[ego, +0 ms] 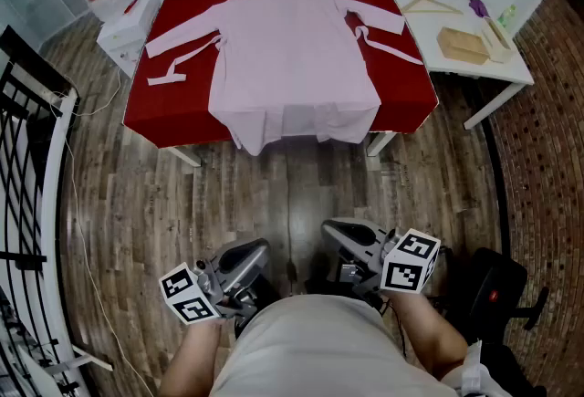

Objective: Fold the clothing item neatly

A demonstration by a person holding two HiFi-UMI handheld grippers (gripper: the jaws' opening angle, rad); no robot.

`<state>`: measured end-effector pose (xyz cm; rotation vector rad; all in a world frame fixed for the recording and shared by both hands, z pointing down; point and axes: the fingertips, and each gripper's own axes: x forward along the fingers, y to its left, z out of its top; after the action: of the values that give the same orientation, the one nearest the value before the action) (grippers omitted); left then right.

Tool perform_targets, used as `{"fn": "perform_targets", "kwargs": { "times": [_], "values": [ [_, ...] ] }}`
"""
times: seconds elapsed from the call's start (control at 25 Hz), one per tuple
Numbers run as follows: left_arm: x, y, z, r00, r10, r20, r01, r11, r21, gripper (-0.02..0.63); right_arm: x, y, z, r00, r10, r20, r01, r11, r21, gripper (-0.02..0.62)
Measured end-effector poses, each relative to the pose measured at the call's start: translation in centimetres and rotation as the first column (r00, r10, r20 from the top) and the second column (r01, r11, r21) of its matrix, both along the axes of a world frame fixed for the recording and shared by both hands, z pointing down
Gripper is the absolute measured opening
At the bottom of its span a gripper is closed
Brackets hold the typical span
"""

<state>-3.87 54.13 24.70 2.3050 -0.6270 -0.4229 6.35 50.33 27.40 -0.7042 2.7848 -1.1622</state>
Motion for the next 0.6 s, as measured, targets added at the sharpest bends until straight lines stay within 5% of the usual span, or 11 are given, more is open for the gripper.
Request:
{"fn": "perform_targets", "kwargs": {
  "times": [0.36,0.6],
  "values": [
    [1.2,-3.2,0.1,0.99,-0.122,0.069,0.12,0.992,0.037,0.008,3.0,-2.9,0.1,1.0,-0.019,-0.009,0.019,1.0,0.015,0.015],
    [1.0,-4.7,-0.1,0.989,-0.13,0.071,0.127,0.991,0.037,0.008,3.1,-4.4,0.6,0.999,-0.027,-0.02,0.027,1.0,-0.001,0.015]
  ]
}}
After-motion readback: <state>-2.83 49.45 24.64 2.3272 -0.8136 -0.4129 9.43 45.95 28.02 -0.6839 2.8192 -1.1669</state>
